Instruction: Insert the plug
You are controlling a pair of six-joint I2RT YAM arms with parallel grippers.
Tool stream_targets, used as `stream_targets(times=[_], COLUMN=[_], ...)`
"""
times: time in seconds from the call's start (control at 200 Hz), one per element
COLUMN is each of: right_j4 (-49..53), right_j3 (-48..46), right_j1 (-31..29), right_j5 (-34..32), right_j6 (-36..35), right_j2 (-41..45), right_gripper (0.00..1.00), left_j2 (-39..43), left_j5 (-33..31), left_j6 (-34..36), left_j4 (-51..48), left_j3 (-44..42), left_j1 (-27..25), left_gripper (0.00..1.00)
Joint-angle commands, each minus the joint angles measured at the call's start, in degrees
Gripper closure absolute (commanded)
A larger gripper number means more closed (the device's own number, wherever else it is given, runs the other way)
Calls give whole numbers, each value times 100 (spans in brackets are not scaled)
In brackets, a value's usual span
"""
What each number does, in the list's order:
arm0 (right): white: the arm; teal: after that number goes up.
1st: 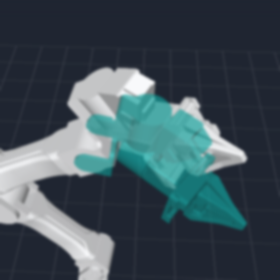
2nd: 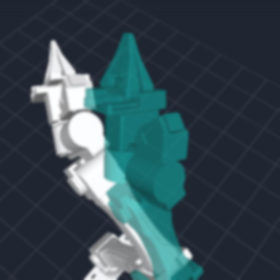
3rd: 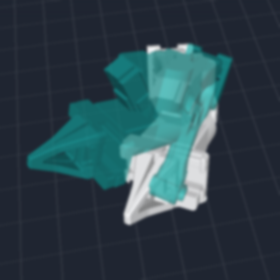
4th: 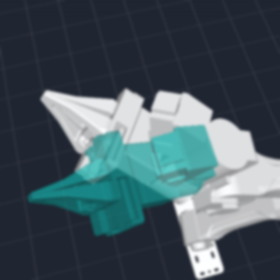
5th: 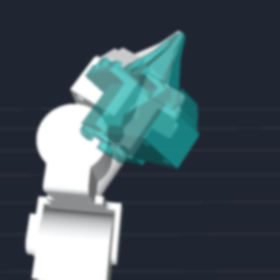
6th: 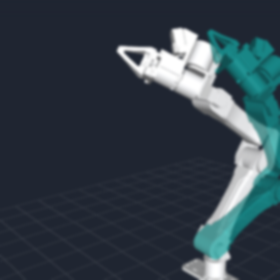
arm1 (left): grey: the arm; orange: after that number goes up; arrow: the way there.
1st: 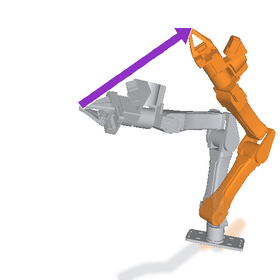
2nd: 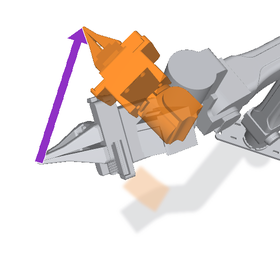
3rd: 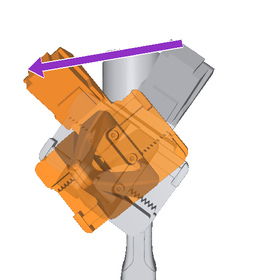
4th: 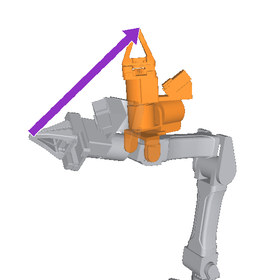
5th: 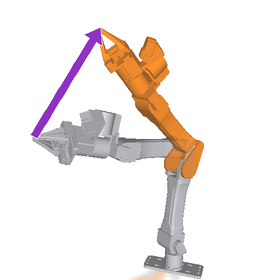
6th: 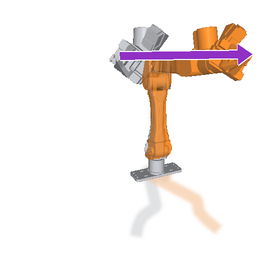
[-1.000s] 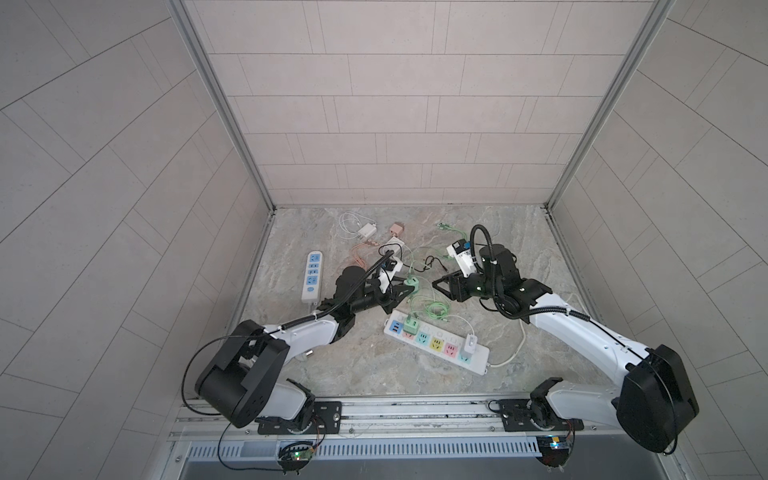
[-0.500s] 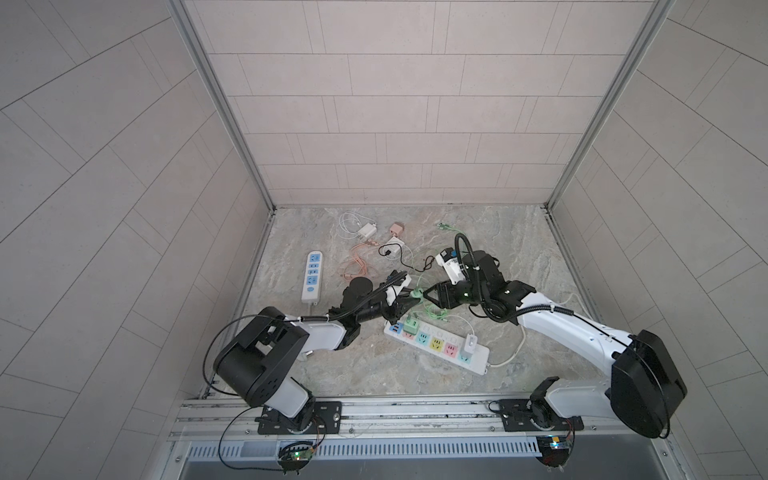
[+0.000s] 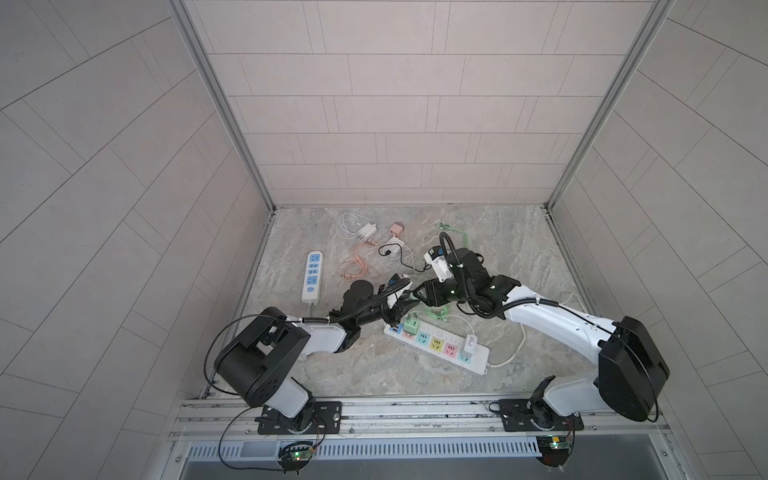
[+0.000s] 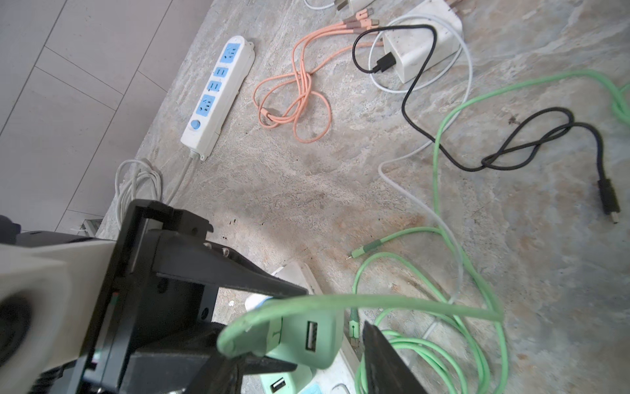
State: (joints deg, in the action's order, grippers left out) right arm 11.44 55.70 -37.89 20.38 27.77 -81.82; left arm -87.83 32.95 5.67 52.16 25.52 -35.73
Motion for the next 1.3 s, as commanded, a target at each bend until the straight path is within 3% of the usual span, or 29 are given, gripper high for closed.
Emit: stream_targets(times=[0.0, 1.056, 1.291], right_j4=[217, 1042, 1571], right_j3=[141, 524, 846], right_j1=[-101, -342, -342], right_j5=[-258, -404, -317], right_j6=[106, 95, -57], right_j2=[-95, -780, -1136], right_gripper=[45, 53, 67], left_j2=[181, 722, 680], left_j5=[62, -251, -437], left_j6=[175, 933, 1015], left_j4=[268, -357, -210], left_j3=[-63, 119, 131], left_j1=[-50, -113, -111], left_gripper=[77, 77, 77])
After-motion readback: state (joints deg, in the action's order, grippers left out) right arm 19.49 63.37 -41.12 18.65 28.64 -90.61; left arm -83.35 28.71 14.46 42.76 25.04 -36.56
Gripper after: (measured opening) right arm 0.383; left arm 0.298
